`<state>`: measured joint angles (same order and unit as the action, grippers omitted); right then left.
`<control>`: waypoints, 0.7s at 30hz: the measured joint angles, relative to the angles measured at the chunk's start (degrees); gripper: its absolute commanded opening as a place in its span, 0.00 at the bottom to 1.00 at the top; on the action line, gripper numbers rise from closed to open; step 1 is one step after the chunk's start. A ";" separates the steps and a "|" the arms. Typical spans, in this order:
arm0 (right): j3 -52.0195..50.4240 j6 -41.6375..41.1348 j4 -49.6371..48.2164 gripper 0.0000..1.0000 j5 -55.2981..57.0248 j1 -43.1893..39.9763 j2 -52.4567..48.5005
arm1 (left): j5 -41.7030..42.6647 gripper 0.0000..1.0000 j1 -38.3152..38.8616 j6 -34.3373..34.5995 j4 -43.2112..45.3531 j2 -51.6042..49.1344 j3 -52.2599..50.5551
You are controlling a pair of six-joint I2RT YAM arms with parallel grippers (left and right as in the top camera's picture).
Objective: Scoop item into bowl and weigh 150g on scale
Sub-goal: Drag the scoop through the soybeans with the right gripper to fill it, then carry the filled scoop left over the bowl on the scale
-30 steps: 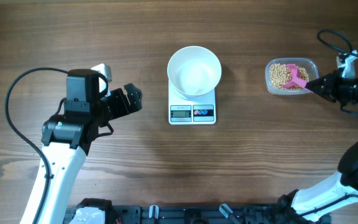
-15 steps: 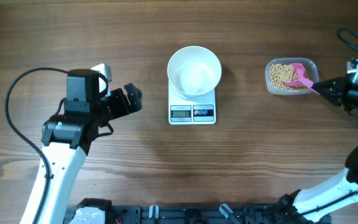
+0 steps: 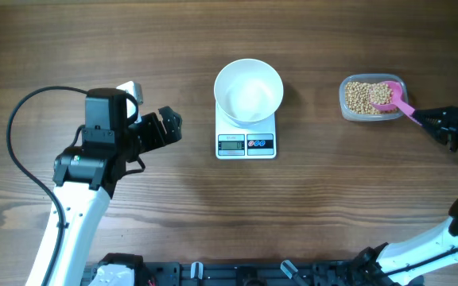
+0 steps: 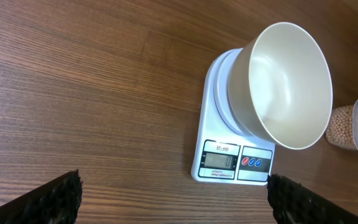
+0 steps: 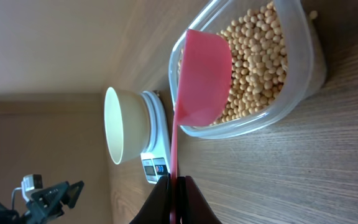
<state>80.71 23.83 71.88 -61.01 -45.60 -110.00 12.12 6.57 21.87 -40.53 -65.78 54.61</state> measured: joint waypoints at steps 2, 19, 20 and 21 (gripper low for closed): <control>0.00 1.68 2.10 0.04 -2.08 0.00 0.00 | 0.00 1.00 0.00 0.00 0.00 0.00 0.00; -0.04 9.64 15.15 0.04 -11.21 1.77 0.00 | 0.00 1.00 0.00 0.00 0.00 0.00 0.00; -0.04 10.36 16.13 0.04 -12.09 3.17 0.00 | 0.00 1.00 0.00 0.00 0.00 0.00 0.00; -0.04 10.80 16.41 0.04 -13.03 4.81 0.00 | 0.00 1.00 0.00 0.00 0.02 0.00 0.00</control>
<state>80.66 34.63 88.29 -74.04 -40.80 -110.00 12.12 6.57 21.87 -40.51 -65.78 54.61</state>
